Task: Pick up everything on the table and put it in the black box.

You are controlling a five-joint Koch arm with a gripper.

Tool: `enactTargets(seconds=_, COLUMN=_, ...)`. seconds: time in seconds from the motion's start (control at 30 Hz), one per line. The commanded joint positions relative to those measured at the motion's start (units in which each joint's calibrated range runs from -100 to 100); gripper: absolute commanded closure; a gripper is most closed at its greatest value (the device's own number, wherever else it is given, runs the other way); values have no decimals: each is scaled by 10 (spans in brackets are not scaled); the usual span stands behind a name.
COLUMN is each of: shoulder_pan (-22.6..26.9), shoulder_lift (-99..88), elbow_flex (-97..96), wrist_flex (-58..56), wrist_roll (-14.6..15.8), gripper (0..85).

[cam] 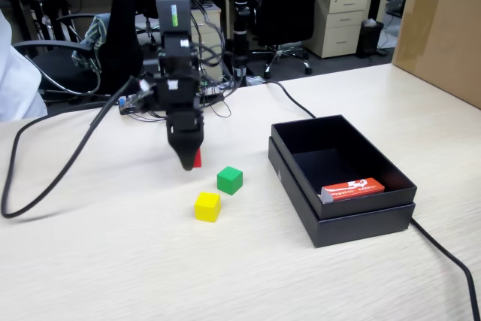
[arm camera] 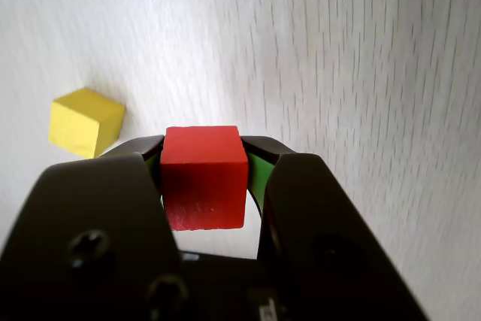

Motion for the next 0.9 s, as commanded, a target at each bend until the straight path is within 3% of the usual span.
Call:
enactTargets(seconds=0.0, shoulder_pan=44, shoulder_lift=-119, elbow_flex=64, wrist_flex=-29, wrist_roll=11, gripper=847)
enactTargets(seconds=0.07, shoulder_pan=93, shoulder_lift=-130, elbow_flex=121, wrist_flex=-40, wrist_roll=22, gripper=847)
enactTargets(seconds=0.23, shoulder_pan=142, shoulder_lift=-45, elbow_flex=238, wrist_flex=-40, wrist_roll=43, gripper=847)
enactTargets(seconds=0.5, shoulder_pan=170, shoulder_lift=176, elbow_flex=403, wrist_flex=-40, wrist_roll=57, gripper=847)
enactTargets(seconds=0.57, shoulder_pan=182, shoulder_lift=315, elbow_flex=495, wrist_flex=-55, wrist_roll=64, gripper=847)
enactTargets(seconds=0.87, shoulder_pan=198, shoulder_lift=514, elbow_flex=558, wrist_flex=-76, wrist_roll=83, gripper=847)
